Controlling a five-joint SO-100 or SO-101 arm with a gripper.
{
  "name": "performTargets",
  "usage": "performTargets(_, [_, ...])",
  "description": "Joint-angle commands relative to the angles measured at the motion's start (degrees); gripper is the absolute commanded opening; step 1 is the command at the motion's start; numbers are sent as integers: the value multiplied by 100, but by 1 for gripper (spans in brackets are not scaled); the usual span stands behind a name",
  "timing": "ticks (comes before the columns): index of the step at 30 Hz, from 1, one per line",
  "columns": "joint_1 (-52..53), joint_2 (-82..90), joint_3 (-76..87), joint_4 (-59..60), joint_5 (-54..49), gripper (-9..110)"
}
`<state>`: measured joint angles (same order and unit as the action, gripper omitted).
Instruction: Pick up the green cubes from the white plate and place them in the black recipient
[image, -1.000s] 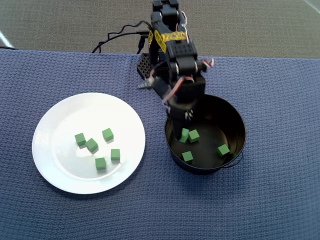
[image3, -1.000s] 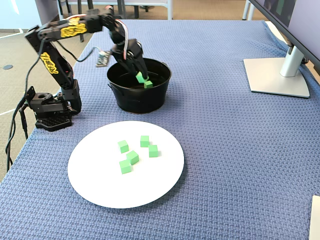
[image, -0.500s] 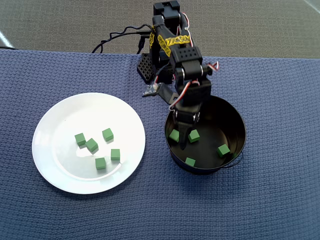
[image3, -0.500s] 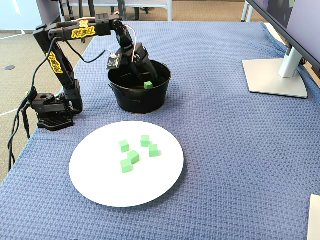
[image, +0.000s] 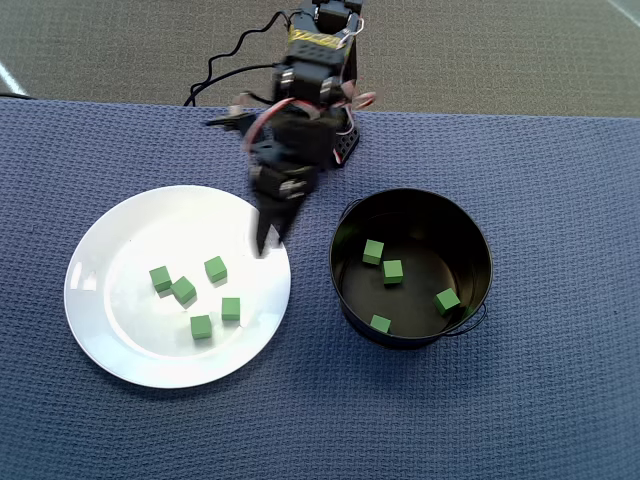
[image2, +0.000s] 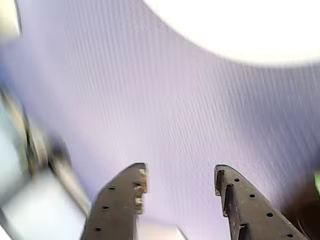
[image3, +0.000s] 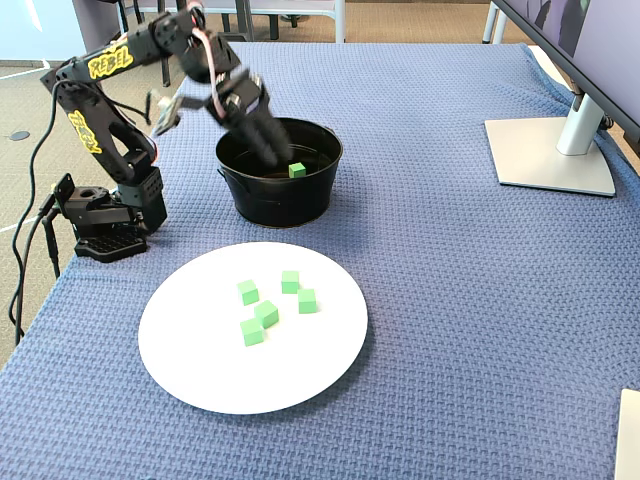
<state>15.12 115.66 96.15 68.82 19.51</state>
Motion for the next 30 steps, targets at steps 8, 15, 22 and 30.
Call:
performTargets(8, [1767,-2584,-694,-1125,-2030,0])
performTargets(15, [1934,-3656,-1600,-905,-3823,14])
performTargets(22, [2030,-4043,-2250,-1230,-5159,17])
performTargets(30, [1837,-4896,-2962,-765,-6486,17])
